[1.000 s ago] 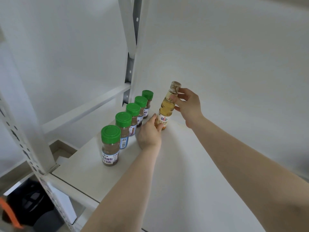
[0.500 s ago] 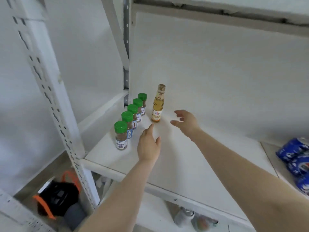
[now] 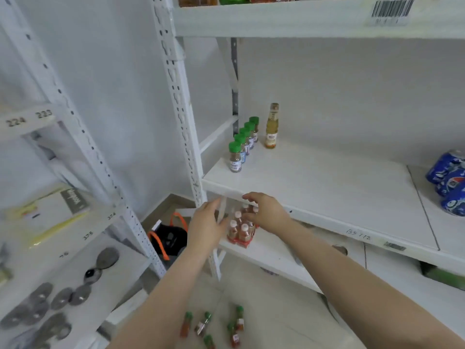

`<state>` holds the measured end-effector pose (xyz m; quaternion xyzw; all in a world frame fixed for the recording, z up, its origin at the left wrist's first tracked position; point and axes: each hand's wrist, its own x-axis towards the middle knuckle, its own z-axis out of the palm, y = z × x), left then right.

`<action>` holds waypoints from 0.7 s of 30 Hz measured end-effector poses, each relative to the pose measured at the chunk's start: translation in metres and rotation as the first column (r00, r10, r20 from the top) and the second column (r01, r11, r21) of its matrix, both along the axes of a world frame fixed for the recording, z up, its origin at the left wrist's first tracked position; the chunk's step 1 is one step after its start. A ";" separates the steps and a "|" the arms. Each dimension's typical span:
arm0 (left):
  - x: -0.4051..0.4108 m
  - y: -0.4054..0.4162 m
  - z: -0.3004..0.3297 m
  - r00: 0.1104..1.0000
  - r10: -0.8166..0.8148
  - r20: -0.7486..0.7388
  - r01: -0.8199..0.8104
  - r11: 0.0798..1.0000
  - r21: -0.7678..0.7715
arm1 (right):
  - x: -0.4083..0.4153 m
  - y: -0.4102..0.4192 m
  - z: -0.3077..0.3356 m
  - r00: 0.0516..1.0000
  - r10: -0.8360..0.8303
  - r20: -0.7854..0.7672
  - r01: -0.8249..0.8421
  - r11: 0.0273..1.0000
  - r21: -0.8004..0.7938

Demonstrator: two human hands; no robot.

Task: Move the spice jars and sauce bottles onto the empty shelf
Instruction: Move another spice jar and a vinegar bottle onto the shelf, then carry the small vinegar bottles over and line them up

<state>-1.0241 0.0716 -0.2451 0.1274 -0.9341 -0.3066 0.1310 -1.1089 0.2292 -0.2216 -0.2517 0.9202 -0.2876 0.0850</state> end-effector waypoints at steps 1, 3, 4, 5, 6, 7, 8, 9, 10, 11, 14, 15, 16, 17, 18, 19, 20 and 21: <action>0.019 -0.006 0.001 1.000 0.027 0.013 -0.027 1.000 -0.002 | 0.016 -0.008 -0.001 0.999 0.047 0.002 -0.048 0.999 0.009; 0.059 -0.013 0.002 0.995 0.101 0.008 -0.101 0.995 0.003 | 0.048 -0.021 -0.003 0.990 0.142 0.001 -0.142 0.989 0.033; 0.079 -0.015 0.002 0.989 0.146 0.007 -0.146 0.989 0.012 | 0.063 -0.027 -0.004 0.981 0.194 -0.007 -0.193 0.980 0.051; 0.100 -0.015 0.004 0.980 0.197 0.017 -0.198 0.980 0.010 | 0.078 -0.032 -0.004 0.970 0.244 -0.020 -0.242 0.968 0.066; 0.121 -0.015 0.004 0.969 0.245 0.036 -0.244 0.970 -0.013 | 0.093 -0.037 -0.004 0.958 0.286 -0.029 -0.284 0.956 0.076; 0.142 -0.016 0.004 0.955 0.290 0.069 -0.288 0.957 -0.038 | 0.109 -0.043 -0.004 0.945 0.325 -0.032 -0.321 0.943 0.081; 0.165 -0.015 0.003 0.938 0.335 0.094 -0.332 0.942 -0.050 | 0.125 -0.048 -0.005 0.931 0.365 -0.026 -0.362 0.928 0.092; 0.189 -0.016 0.000 0.919 0.375 0.121 -0.372 0.927 -0.049 | 0.143 -0.052 -0.006 0.914 0.405 -0.012 -0.402 0.910 0.101; 0.213 -0.018 -0.002 0.901 0.413 0.133 -0.411 0.911 -0.042 | 0.160 -0.056 -0.008 0.898 0.440 0.009 -0.439 0.892 0.108; 0.239 -0.019 -0.004 0.880 0.452 0.149 -0.453 0.891 -0.029 | 0.178 -0.060 -0.011 0.880 0.474 0.030 -0.474 0.873 0.115; 0.320 -0.025 -0.010 0.796 0.569 0.208 -0.570 0.819 -0.057 | 0.232 -0.075 -0.020 0.810 0.584 0.054 -0.585 0.797 0.149; 0.347 -0.026 -0.012 0.766 0.603 0.223 -0.605 0.793 -0.071 | 0.251 -0.080 -0.024 0.783 0.619 0.059 -0.620 0.767 0.166; 0.375 -0.029 -0.015 0.738 0.633 0.235 -0.634 0.769 -0.078 | 0.269 -0.086 -0.026 0.757 0.649 0.071 -0.649 0.737 0.186; 0.400 -0.030 -0.018 0.709 0.658 0.254 -0.665 0.744 -0.070 | 0.287 -0.091 -0.029 0.735 0.673 0.081 -0.674 0.711 0.201; 0.425 -0.029 -0.020 0.680 0.681 0.272 -0.693 0.718 -0.064 | 0.306 -0.096 -0.031 0.714 0.694 0.094 -0.696 0.687 0.211; 0.448 -0.030 -0.023 0.647 0.703 0.297 -0.722 0.689 -0.058 | 0.324 -0.101 -0.034 0.692 0.715 0.102 -0.717 0.665 0.210; 0.470 -0.030 -0.026 0.621 0.720 0.310 -0.746 0.664 -0.051 | 0.344 -0.106 -0.035 0.671 0.733 0.111 -0.737 0.642 0.212; 0.490 -0.031 -0.027 0.601 0.729 0.327 -0.763 0.645 -0.036 | 0.363 -0.111 -0.037 0.646 0.754 0.119 -0.759 0.616 0.211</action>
